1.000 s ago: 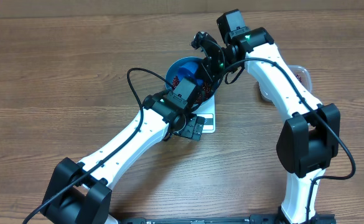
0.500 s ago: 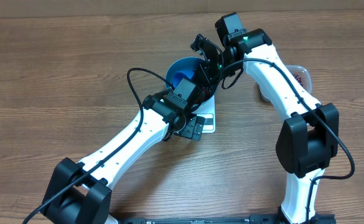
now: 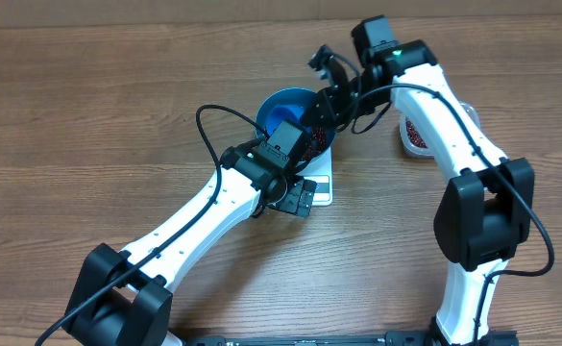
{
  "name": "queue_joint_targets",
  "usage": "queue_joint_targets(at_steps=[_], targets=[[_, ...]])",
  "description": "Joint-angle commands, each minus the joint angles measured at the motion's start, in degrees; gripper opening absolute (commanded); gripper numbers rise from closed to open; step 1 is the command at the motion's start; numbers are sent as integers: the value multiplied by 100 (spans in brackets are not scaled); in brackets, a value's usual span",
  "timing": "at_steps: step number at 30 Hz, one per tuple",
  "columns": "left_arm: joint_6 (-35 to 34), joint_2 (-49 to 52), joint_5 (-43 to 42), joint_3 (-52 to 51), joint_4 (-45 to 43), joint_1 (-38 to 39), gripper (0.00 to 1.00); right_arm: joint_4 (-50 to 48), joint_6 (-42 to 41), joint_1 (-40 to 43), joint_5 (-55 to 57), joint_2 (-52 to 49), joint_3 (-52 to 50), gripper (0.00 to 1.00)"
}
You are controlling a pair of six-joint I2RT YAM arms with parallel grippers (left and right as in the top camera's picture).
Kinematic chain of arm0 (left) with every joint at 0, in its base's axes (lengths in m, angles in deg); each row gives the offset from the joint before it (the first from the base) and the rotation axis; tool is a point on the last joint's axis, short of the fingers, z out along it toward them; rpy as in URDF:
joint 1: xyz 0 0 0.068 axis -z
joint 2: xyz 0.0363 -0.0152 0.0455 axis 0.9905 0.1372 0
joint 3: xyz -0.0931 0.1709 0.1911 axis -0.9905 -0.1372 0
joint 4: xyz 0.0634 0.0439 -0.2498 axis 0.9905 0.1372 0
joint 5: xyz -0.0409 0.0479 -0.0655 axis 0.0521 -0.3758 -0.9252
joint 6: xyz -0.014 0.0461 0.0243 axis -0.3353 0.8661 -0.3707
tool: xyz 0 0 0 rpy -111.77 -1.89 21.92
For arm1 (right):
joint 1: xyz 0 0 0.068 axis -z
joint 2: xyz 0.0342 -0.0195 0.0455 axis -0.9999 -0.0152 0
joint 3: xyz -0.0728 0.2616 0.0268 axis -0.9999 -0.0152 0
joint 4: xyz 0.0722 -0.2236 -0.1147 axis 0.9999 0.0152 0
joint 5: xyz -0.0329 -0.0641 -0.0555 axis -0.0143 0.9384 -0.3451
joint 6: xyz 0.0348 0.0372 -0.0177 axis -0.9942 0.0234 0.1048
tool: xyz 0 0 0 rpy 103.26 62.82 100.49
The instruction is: Scoop item into bowl and weigh 150g on scale
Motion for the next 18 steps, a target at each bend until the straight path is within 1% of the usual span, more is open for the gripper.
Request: queue_joint_targets(at_steps=[1,4,10,18], targets=[[-52,-114,57,-55,-4,22,100,-46,-22,175,-549,17,-22,4],[-52,-114,57,-55,-4,22,100,-107,-22,282,-944,17,-22,4],[-52,-114,57,-55,-4,22,100,-160,-24,448,-1327,17,-22,4],[-52,-114,59,-55,-4,22,100,-162,-24,459,-1432,24,50,4]])
